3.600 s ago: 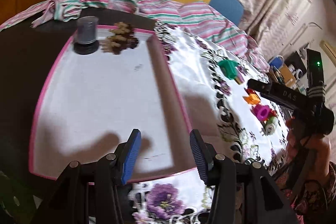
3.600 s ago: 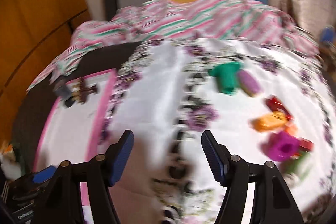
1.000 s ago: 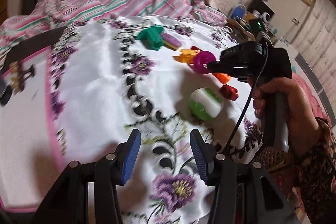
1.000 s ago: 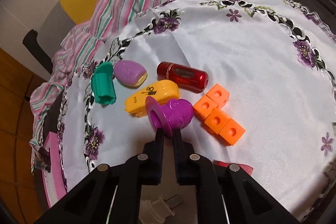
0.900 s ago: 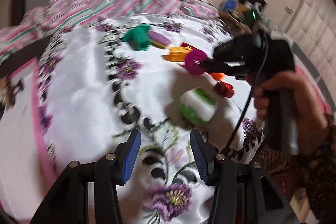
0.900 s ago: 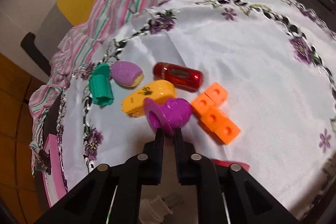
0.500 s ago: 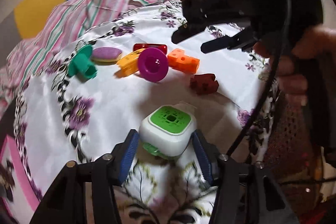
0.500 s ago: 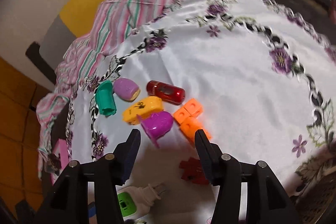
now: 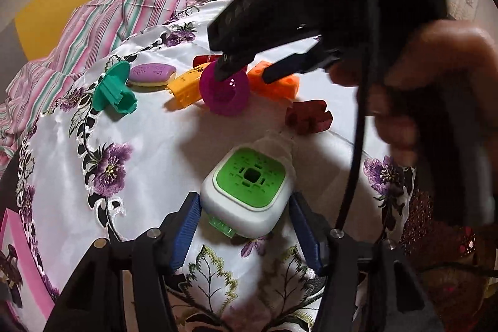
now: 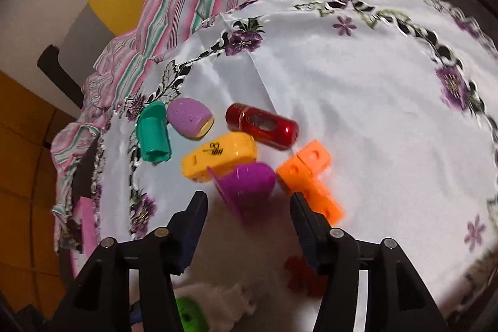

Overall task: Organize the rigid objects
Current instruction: 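Grasp and lift the white-green plug-in device with the left tool while the right tool holds the magenta toy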

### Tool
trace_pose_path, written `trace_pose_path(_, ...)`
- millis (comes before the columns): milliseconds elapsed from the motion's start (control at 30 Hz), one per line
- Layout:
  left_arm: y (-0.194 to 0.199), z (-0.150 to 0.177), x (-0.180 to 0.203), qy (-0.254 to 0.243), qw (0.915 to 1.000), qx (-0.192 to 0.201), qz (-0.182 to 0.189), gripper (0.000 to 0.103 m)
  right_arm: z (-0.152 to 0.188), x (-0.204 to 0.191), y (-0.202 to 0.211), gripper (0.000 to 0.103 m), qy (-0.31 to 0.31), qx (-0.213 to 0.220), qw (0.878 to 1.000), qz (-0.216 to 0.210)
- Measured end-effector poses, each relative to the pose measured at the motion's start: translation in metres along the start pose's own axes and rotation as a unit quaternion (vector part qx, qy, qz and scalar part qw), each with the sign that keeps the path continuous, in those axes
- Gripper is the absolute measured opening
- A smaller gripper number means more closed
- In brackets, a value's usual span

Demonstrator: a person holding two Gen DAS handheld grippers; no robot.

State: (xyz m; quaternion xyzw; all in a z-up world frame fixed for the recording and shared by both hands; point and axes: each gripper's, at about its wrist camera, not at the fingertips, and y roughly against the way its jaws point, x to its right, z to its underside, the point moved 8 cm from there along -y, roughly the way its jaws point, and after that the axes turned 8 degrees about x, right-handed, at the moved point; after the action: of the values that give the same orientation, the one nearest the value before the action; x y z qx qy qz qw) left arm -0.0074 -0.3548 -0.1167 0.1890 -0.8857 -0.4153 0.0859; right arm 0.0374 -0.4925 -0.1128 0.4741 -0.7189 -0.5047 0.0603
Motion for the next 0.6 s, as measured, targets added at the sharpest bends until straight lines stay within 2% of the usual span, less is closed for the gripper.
trace_pose_path(133, 0.000, -0.002, 0.000, -0.005, 1.0000, 0.002, -0.003, 0.059, 0.002, 0.002, -0.012, 0.019, 0.019, -0.016, 0.999, 0.023)
trace_pose_path(233, -0.004, -0.007, 0.002, 0.001, 1.0000, 0.003, 0.004, 0.058, 0.004, 0.007, -0.011, 0.016, -0.006, -0.019, 1.000, 0.003)
trace_pose_path(400, -0.005, -0.011, -0.001, 0.042, 0.9985, 0.017, 0.030, 0.056, -0.003, 0.006, 0.004, 0.015, -0.030, 0.016, 0.999, -0.029)
trace_pose_path(600, 0.005, -0.005, -0.007, 0.061, 0.9969, 0.036, 0.034, 0.055, -0.005, -0.001, 0.010, 0.015, -0.037, 0.027, 0.998, -0.052)
